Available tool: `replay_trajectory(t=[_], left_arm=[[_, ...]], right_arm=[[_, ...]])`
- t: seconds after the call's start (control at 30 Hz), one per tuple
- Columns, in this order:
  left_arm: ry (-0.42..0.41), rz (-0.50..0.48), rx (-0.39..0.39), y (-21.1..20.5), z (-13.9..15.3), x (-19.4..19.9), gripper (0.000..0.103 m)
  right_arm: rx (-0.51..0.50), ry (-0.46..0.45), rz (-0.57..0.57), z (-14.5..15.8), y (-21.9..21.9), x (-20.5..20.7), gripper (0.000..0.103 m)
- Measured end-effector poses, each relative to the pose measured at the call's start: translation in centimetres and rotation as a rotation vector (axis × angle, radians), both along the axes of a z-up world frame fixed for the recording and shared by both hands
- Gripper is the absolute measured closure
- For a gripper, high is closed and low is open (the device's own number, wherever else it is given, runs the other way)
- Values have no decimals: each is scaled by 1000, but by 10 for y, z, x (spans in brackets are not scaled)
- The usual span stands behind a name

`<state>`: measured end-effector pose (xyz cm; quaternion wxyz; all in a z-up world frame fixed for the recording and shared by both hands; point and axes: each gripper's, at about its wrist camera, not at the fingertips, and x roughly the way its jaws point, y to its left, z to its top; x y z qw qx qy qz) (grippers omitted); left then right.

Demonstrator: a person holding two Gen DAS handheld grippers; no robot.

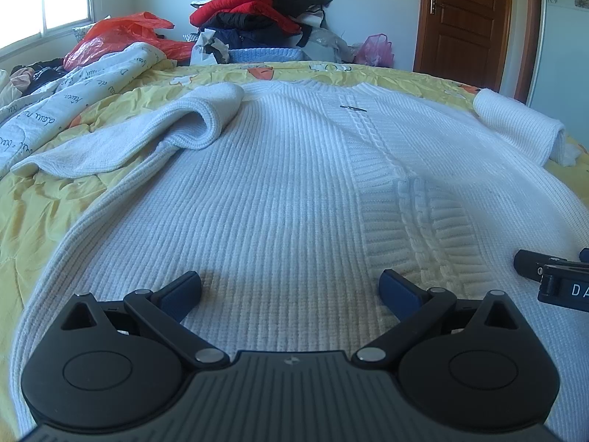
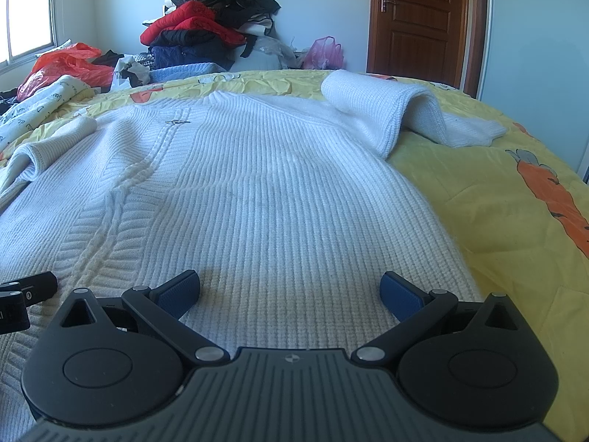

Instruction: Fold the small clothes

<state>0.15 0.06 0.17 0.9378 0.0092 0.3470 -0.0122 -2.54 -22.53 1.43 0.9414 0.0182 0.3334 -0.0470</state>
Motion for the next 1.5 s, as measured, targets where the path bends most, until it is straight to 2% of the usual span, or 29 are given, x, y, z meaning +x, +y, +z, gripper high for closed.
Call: replay_trajectory(t=[0.43, 0.77, 0.97, 1.5], left_arm=[[-6, 6, 19, -2, 0, -3, 0], [-50, 13, 137, -17, 1, -10, 0], [-37, 14, 105, -13, 1, -8, 0], [-36, 15, 100, -13, 1, -8, 0]], right_arm=[[-1, 0, 0, 0, 0, -1, 1], [-2, -1, 0, 0, 0, -1, 1], [-2, -1, 0, 0, 0, -1, 1], [-3, -2, 0, 0, 0, -1, 1]])
